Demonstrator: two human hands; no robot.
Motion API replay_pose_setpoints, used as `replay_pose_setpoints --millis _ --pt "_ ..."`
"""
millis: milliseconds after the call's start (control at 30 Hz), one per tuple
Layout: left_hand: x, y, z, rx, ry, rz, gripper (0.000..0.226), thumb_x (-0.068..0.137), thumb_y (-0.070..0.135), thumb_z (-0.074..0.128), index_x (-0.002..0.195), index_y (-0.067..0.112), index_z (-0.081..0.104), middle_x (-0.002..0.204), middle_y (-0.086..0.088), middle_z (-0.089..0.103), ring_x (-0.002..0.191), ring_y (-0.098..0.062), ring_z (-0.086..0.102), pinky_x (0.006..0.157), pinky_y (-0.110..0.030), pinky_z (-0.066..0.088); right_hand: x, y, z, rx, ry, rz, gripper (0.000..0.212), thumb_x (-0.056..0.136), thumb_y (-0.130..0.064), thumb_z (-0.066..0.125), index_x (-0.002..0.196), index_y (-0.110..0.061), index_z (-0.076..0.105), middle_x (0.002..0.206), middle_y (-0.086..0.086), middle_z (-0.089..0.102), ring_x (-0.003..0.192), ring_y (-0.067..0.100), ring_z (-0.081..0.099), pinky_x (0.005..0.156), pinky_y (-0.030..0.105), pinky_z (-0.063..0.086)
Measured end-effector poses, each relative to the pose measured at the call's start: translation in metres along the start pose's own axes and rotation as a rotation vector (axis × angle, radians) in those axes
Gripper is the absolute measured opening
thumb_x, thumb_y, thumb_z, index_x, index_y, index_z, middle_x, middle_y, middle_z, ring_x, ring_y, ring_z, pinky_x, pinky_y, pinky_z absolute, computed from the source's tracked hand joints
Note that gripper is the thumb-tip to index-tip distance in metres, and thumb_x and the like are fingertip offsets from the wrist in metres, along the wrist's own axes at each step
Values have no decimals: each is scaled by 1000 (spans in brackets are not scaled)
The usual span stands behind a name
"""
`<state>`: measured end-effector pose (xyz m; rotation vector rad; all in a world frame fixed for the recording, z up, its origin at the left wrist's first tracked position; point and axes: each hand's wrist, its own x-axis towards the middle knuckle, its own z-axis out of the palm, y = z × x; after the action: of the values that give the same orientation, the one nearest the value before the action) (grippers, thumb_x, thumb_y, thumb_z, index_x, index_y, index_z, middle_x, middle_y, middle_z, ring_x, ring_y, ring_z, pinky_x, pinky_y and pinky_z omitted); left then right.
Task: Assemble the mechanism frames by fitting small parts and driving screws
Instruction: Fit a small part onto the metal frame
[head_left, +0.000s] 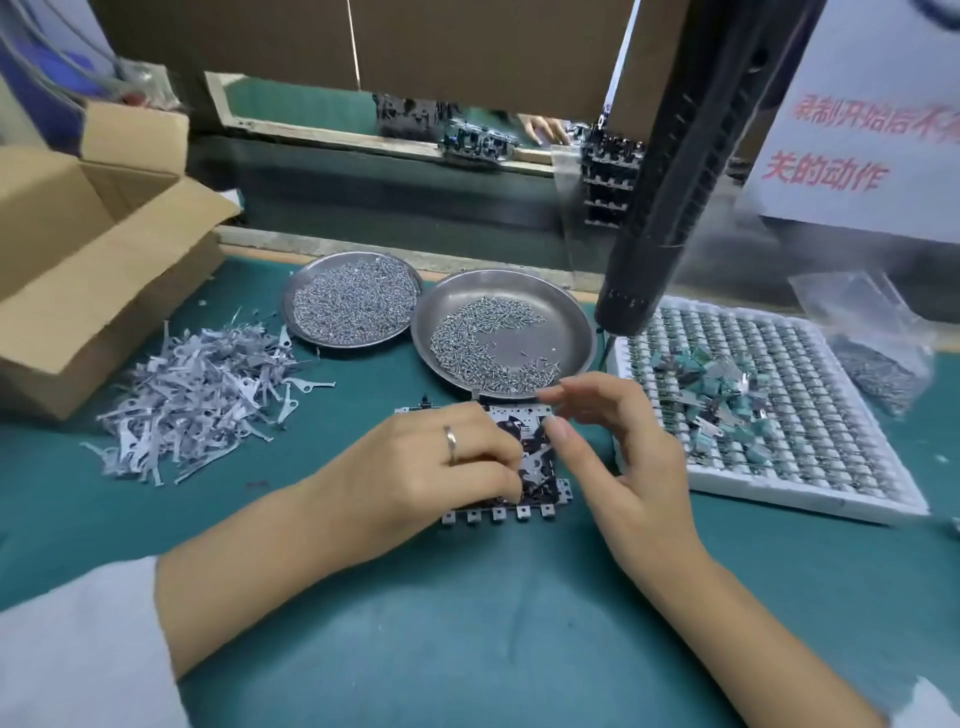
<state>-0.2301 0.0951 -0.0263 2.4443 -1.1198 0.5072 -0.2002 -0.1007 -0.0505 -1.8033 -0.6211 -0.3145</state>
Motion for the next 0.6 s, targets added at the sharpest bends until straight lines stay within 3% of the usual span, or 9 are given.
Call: replay_pose_setpoints --millis 167,334,467,601 --pt "-13 -7 18 -187 62 -54 35 100 7 39 90 3 73 88 -6 65 78 -21 55 73 -26 45 2 8 5 -106 -162 -126 10 84 -12 66 89 -7 73 77 2 67 77 22 60 71 39 48" --pt "-15 -17 22 -366 175 -194 28 83 -12 57 94 7 73 94 2 65 86 -12 60 78 -23 47 4 11 8 -83 -126 -115 9 82 -9 68 87 -7 75 74 0 67 73 19 58 67 30 47" --pt "-12 -9 18 -436 317 -360 18 85 19 66 103 21 67 97 8 67 90 -6 64 83 -17 46 6 10 17 -13 -8 -26 13 80 -11 70 91 -17 74 76 -7 68 74 14 60 69 26 47" --pt "-8 -5 15 -394 375 -481 14 80 31 69 92 23 70 84 12 69 80 -5 61 81 -28 45 5 8 21 11 16 -5 17 78 -13 72 94 -19 73 77 -5 71 74 18 61 69 32 50"
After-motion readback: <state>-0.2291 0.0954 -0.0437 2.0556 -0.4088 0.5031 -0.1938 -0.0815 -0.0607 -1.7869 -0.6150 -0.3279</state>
